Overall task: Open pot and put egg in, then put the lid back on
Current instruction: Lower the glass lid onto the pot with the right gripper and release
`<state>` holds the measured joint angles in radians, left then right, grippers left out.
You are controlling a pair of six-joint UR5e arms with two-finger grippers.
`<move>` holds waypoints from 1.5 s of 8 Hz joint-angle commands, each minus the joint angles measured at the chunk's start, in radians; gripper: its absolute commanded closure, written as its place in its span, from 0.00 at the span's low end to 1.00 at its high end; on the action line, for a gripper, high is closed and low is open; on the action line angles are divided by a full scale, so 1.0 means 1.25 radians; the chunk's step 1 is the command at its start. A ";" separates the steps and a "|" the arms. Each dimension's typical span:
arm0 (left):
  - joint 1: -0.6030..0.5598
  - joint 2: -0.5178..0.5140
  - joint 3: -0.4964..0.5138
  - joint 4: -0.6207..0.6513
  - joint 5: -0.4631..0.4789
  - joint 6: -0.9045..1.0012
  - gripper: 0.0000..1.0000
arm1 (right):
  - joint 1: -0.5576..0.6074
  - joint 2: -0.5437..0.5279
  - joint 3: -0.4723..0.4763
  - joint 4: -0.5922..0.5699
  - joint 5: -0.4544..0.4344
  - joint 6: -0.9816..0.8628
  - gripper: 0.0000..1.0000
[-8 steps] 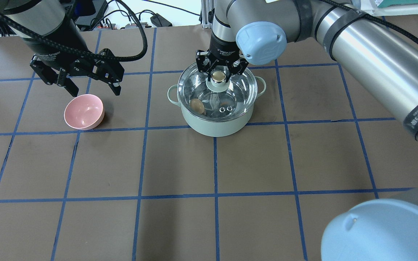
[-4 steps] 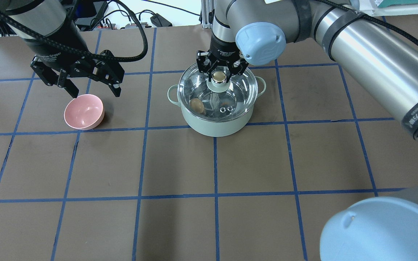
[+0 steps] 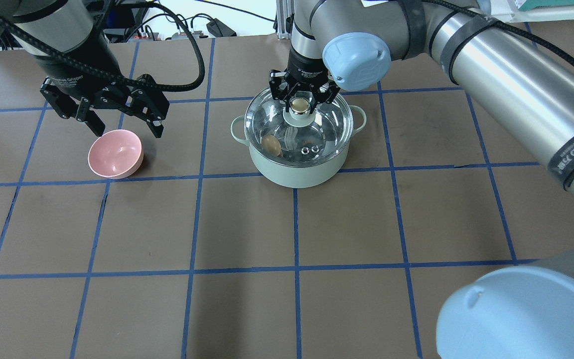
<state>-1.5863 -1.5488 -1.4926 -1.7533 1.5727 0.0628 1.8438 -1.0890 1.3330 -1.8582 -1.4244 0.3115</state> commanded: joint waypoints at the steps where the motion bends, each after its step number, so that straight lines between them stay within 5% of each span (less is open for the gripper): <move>1: -0.001 0.002 0.000 0.032 0.002 0.004 0.00 | 0.000 0.005 0.000 -0.002 0.004 -0.001 1.00; 7: -0.001 0.002 -0.001 0.087 0.001 0.003 0.00 | 0.000 0.019 -0.020 -0.006 0.003 -0.010 1.00; 8: -0.001 0.002 -0.002 0.087 0.001 0.003 0.00 | 0.000 0.018 -0.020 -0.007 0.006 -0.009 0.80; 9: -0.001 0.002 -0.002 0.087 0.001 0.003 0.00 | 0.000 0.018 -0.018 -0.007 0.006 -0.004 0.25; 10: -0.001 0.002 -0.002 0.087 0.001 0.003 0.00 | -0.001 0.013 -0.016 -0.007 0.006 -0.001 0.05; 12: -0.002 0.002 -0.001 0.087 0.001 0.003 0.00 | -0.001 0.007 -0.011 0.005 0.009 0.039 0.00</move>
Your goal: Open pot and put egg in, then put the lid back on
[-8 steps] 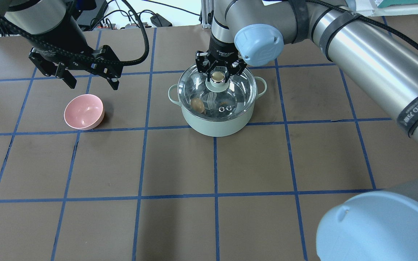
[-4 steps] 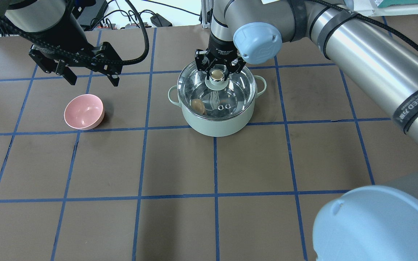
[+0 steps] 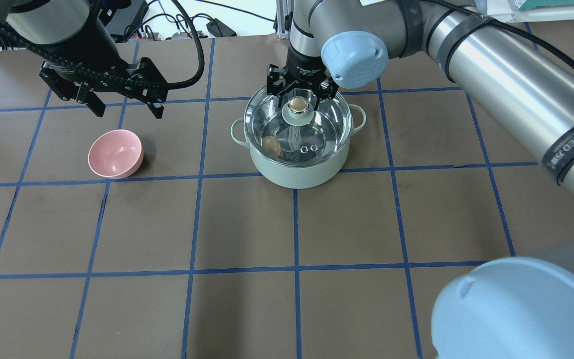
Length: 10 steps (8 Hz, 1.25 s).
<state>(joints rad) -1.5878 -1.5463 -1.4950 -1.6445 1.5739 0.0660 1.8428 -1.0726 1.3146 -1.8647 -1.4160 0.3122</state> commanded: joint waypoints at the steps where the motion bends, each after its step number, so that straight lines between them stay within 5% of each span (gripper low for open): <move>1: 0.000 0.000 0.000 0.000 0.000 0.000 0.00 | 0.000 -0.019 0.003 0.042 0.001 0.056 0.00; 6: 0.000 0.000 0.001 0.000 0.000 0.000 0.00 | -0.015 -0.071 0.006 0.107 -0.032 0.044 0.00; 10: 0.000 0.000 -0.001 0.000 0.000 0.000 0.00 | -0.168 -0.198 0.038 0.188 -0.105 -0.090 0.00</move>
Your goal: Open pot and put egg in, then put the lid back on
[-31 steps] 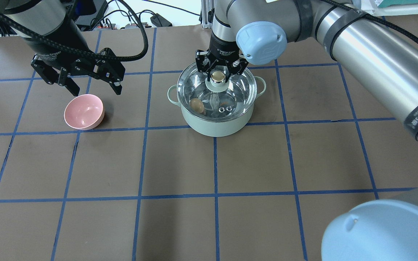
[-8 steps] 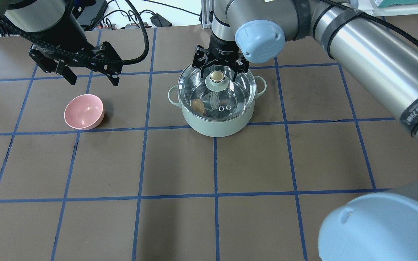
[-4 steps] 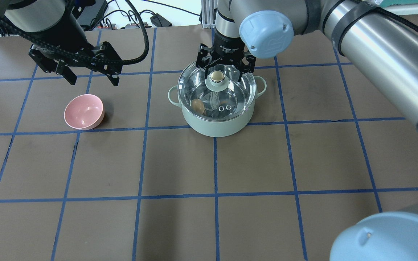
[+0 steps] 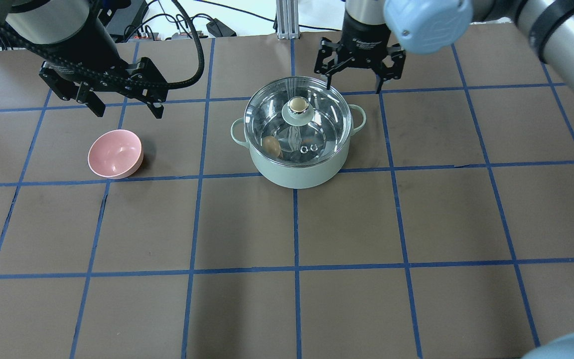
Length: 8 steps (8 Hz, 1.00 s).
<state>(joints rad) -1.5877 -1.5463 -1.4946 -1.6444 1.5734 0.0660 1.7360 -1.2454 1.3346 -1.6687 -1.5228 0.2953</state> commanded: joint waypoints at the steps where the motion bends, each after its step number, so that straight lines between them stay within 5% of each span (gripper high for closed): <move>1: 0.000 0.000 0.000 0.000 0.000 0.000 0.00 | -0.132 -0.096 0.037 0.050 -0.065 -0.113 0.00; 8: -0.001 0.000 -0.001 0.000 -0.001 0.000 0.00 | -0.181 -0.150 0.072 0.116 -0.100 -0.169 0.00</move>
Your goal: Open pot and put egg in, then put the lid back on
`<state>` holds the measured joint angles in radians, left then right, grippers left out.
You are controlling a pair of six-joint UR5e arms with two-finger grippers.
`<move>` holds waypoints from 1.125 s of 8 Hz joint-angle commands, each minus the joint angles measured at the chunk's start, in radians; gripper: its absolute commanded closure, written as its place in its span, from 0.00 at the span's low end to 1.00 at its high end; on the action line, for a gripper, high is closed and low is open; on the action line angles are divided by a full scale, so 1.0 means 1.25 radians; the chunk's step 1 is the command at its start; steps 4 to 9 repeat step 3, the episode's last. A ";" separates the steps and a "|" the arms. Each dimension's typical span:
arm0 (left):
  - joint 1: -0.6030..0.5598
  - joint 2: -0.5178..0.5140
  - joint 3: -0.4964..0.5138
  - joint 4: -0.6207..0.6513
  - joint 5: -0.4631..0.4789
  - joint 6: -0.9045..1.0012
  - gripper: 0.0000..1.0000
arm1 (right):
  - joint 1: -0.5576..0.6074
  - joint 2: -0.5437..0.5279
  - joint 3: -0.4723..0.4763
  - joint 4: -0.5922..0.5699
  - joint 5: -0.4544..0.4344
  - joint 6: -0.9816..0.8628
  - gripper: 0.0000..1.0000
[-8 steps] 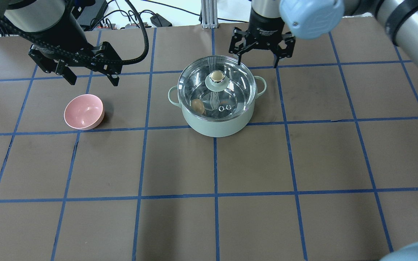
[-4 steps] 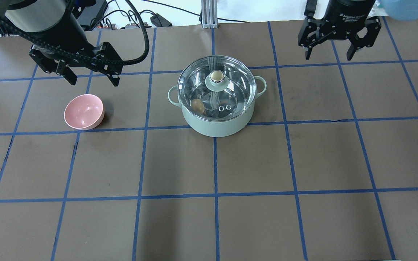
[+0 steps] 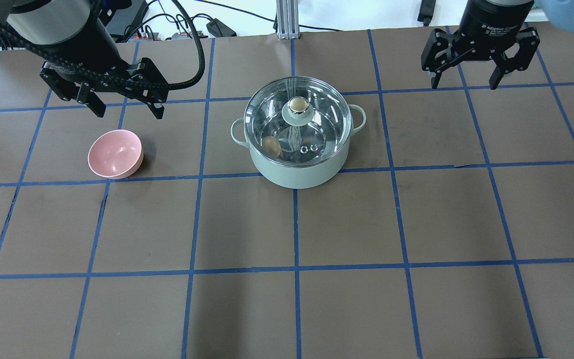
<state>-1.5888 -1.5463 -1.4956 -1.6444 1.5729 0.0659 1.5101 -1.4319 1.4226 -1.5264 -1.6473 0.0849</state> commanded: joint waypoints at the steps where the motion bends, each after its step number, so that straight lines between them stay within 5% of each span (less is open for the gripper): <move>1: 0.000 0.000 0.000 0.000 0.000 0.000 0.00 | -0.001 -0.001 0.002 -0.002 0.000 0.000 0.00; 9: 0.000 0.000 0.000 0.000 0.001 0.000 0.00 | -0.001 -0.002 0.002 -0.005 -0.027 -0.011 0.00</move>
